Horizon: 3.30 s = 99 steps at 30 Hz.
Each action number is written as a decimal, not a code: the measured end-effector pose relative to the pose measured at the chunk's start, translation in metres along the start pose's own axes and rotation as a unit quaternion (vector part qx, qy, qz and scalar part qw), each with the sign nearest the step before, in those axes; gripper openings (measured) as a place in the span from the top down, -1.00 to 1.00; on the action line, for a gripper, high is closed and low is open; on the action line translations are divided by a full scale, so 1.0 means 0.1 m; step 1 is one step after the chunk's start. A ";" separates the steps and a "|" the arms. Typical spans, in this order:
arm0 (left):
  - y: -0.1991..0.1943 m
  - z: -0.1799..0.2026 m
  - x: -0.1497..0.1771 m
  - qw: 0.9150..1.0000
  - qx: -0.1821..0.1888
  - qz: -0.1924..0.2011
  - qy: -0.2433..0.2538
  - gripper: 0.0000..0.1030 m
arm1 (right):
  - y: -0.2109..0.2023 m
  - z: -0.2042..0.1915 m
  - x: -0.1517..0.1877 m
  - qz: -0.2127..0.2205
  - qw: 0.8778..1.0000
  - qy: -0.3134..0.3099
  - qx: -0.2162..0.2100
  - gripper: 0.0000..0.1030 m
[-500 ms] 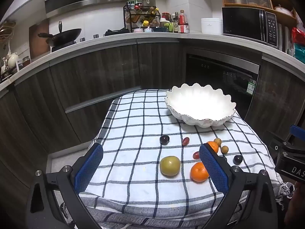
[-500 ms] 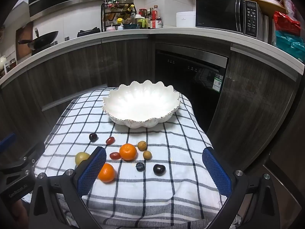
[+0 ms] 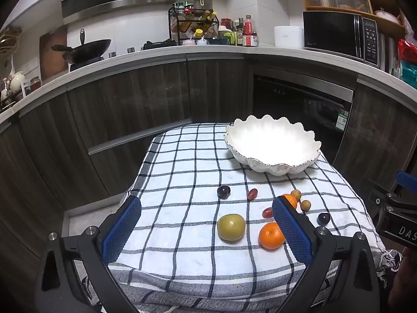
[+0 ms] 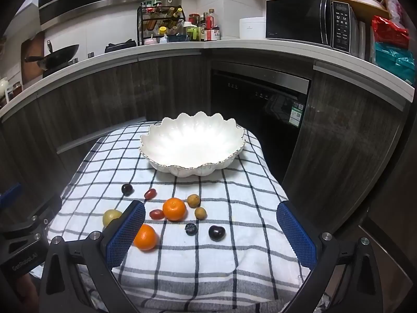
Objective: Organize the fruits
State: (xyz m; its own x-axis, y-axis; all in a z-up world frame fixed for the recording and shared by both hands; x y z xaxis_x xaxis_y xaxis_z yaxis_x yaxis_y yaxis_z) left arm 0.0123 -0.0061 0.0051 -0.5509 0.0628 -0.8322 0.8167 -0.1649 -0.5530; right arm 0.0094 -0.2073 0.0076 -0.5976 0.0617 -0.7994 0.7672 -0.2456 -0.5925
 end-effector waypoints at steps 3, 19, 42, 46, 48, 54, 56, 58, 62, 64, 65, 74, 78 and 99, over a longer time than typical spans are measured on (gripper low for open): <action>-0.03 -0.03 0.06 1.000 0.001 0.001 -0.003 -0.99 | -0.01 0.01 0.00 0.002 1.000 0.000 -0.001 -0.99; 0.01 -0.04 0.09 1.000 0.001 -0.003 -0.002 -0.99 | 0.00 0.01 0.00 0.002 1.000 0.001 -0.001 -0.99; 0.00 -0.04 0.09 1.000 0.001 -0.002 -0.003 -0.99 | -0.01 0.02 0.00 0.002 1.000 0.001 -0.002 -0.99; 0.00 -0.04 0.09 1.000 0.001 -0.002 -0.003 -0.99 | -0.01 0.02 0.00 0.003 1.000 0.001 -0.002 -0.99; 0.00 -0.04 0.09 1.000 0.001 -0.002 -0.003 -0.99 | -0.01 0.02 0.00 0.003 1.000 0.002 -0.002 -0.99; 0.01 -0.04 0.09 1.000 0.001 -0.002 -0.003 -0.99 | -0.01 0.02 0.00 0.003 1.000 0.002 -0.002 -0.99; 0.00 -0.04 0.09 1.000 0.001 -0.002 -0.003 -0.99 | -0.01 0.02 0.00 0.003 1.000 0.002 -0.002 -0.99; 0.00 -0.04 0.09 1.000 0.001 -0.002 -0.003 -0.99 | -0.01 0.02 0.00 0.003 1.000 0.002 -0.002 -0.99; 0.00 -0.04 0.09 1.000 0.001 -0.002 -0.003 -0.99 | -0.01 0.01 0.00 0.003 1.000 0.002 -0.002 -0.99; 0.00 -0.04 0.09 1.000 0.001 -0.002 -0.003 -0.99 | -0.01 0.01 0.00 0.003 1.000 0.002 -0.002 -0.99; 0.01 -0.04 0.09 1.000 0.001 -0.003 -0.003 -0.99 | -0.01 0.01 0.00 0.003 1.000 0.002 -0.002 -0.99; 0.07 -0.01 0.11 1.000 0.004 -0.009 -0.001 -0.99 | 0.01 0.01 0.01 -0.001 1.000 0.002 -0.001 -0.99; 0.11 -0.02 0.12 1.000 0.006 -0.015 -0.003 -0.99 | 0.08 0.03 0.01 -0.004 1.000 -0.001 -0.001 -0.99; 0.38 -0.02 0.12 0.999 0.015 -0.046 0.002 -0.92 | 0.27 -0.09 0.01 -0.031 0.999 -0.010 -0.010 -0.99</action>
State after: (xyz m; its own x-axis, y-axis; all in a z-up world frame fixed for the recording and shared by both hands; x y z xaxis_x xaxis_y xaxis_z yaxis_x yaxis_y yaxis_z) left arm 0.0369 -0.0094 -0.0258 -0.6225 0.0829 -0.7782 0.7572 -0.1878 -0.6257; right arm 0.0320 -0.2050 -0.0097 -0.6487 0.0573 -0.7589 0.7328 -0.2221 -0.6431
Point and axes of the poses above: each gripper's, at about its wrist camera, not at the fingertips, and y roughly the way its jaws point, z to its right, x to its underside, the point moved 1 cm from there along y, roughly the way its jaws point, and after that the axes turned 9 degrees about x, right-handed, at the moved point
